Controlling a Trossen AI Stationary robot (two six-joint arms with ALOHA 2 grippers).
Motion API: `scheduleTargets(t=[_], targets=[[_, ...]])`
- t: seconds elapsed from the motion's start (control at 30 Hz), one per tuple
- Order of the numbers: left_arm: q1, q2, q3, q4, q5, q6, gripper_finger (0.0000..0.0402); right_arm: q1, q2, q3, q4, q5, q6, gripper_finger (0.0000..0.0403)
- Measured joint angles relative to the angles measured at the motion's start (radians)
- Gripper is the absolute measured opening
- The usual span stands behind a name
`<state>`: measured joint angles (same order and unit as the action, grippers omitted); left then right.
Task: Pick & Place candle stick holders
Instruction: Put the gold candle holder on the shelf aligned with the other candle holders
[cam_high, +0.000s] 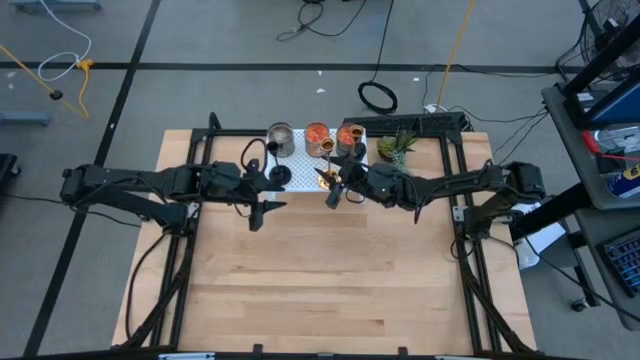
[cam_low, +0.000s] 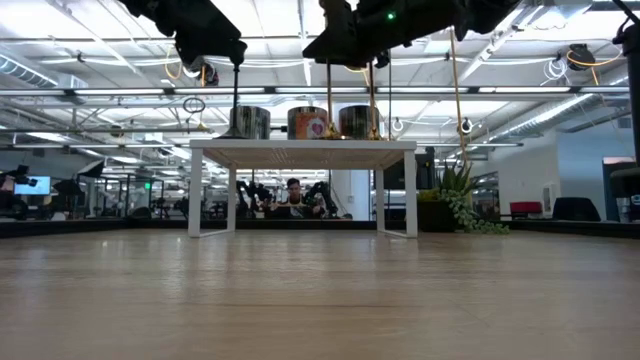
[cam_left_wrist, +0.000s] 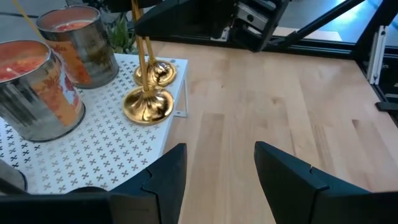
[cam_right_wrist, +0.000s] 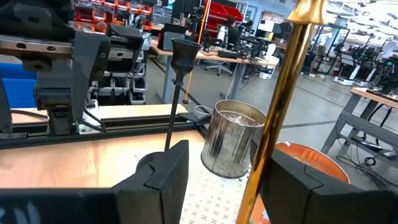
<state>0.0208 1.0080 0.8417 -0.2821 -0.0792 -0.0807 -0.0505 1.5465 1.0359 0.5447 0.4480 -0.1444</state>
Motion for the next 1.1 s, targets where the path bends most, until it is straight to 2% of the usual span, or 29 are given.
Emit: scheduleTargets(t=[0.57, 0.87, 1.1], targets=[[0.0, 0.0, 0.0, 0.0, 0.0, -0.004, 0.0195, 0.023, -0.044, 0.001, -0.065, 0.001, 0.001, 0.0171], [0.0, 0.0, 0.0, 0.01, 0.0, -0.058, 0.0195, 0.042, -0.055, 0.0, -0.105, 0.001, 0.001, 0.0171], [0.0, 0.038, 0.001, 0.17, 0.0, -0.041, 0.0195, 0.024, -0.055, 0.0, -0.102, 0.001, 0.001, 0.017]])
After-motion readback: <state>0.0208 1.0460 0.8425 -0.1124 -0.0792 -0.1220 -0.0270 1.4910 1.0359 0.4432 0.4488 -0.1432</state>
